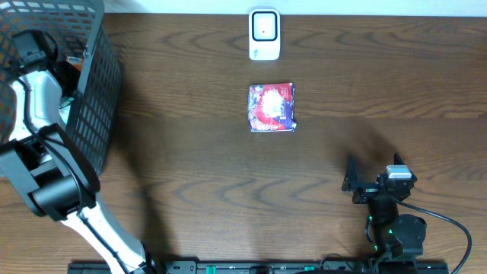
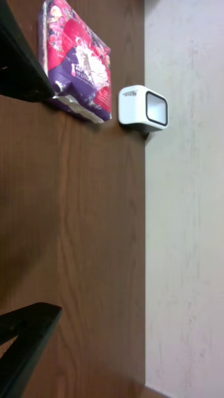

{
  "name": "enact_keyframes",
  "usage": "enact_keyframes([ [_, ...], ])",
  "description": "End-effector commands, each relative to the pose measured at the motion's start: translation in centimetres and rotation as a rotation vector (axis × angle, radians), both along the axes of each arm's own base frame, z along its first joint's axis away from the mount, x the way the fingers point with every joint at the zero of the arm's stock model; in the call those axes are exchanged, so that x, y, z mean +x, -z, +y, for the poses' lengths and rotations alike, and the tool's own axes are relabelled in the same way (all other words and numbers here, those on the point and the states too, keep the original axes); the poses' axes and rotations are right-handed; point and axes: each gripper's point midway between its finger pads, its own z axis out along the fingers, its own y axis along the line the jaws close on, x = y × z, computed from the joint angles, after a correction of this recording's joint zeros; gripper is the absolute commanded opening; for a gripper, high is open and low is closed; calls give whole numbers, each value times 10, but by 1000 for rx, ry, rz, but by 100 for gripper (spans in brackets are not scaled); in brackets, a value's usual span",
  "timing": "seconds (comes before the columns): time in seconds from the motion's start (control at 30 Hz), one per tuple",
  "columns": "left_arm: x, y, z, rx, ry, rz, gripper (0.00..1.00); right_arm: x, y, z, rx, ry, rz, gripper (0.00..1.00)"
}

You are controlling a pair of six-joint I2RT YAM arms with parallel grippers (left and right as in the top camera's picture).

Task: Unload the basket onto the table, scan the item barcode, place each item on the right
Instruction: 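Return left gripper to basket and grasp mint-green pack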

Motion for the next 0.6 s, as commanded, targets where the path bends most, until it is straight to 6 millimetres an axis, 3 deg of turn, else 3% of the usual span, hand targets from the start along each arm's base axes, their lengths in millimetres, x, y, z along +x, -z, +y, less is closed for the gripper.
enact_keyframes([
  [0.0, -2, 14, 8, 19, -27, 27, 84, 0, 1, -1, -11, 3, 1, 99],
  [0.17, -2, 23, 7, 14, -26, 39, 76, 0, 1, -1, -11, 3, 1, 99],
  [0.57, -23, 50, -3, -16, -16, 114, 76, 0, 1, -1, -11, 3, 1, 99],
])
